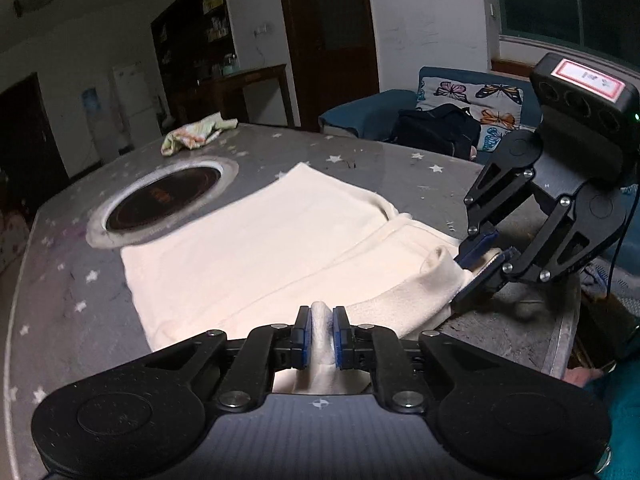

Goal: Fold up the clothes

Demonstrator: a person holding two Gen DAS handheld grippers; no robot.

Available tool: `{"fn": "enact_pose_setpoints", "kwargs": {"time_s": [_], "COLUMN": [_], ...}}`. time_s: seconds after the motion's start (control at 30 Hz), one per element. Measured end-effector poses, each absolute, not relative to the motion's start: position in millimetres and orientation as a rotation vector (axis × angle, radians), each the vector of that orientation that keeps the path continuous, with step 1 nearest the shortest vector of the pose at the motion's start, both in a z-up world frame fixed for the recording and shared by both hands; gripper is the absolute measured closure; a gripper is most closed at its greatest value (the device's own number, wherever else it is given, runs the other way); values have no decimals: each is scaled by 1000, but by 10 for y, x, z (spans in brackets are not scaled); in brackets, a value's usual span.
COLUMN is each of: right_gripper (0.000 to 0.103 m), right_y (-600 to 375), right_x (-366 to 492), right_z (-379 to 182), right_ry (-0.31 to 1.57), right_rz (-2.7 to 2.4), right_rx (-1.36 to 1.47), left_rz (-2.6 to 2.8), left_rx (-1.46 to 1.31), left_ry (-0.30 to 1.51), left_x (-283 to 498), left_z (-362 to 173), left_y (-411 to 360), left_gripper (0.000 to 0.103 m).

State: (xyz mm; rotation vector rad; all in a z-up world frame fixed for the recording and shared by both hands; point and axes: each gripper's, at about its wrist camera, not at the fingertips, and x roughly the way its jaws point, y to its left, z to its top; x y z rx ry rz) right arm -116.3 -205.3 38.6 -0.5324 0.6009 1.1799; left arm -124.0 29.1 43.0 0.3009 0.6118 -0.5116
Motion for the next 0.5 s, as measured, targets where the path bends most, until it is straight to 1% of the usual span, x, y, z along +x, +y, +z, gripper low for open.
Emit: {"fn": "enact_pose_setpoints", "kwargs": {"time_s": [0.1,0.13,0.17,0.23,0.27,0.37,0.5], "right_gripper": [93,93,93,93,93,93,88], "right_y": [-2092,-2102,-2111,-2118,-2121,-2117,-2106], "right_x": [-1030,-991,-954,-924,-911,-926,-972], "right_z": [399,410,421,418,415,388,354], "right_ry": [650,662,674,697,708,697,673], "right_rz": [1220,1228,1235,1245,1249,1245,1233], "right_rx": [-473,-457,-442,-428,-422,-424,-436], "left_rz": [-481,-470,-462,-438,-426,-412,-408], "left_rx": [282,280,286,317,336,405,538], "left_ry": [612,609,605,598,600,612,610], "left_x": [-1312,-1360,-1417,-1518,-1562,-1682,-1713], "left_z": [438,445,451,445,437,401,296], "left_y": [312,319,326,317,306,267,215], "left_gripper": [86,77,66,60,59,59,59]}}
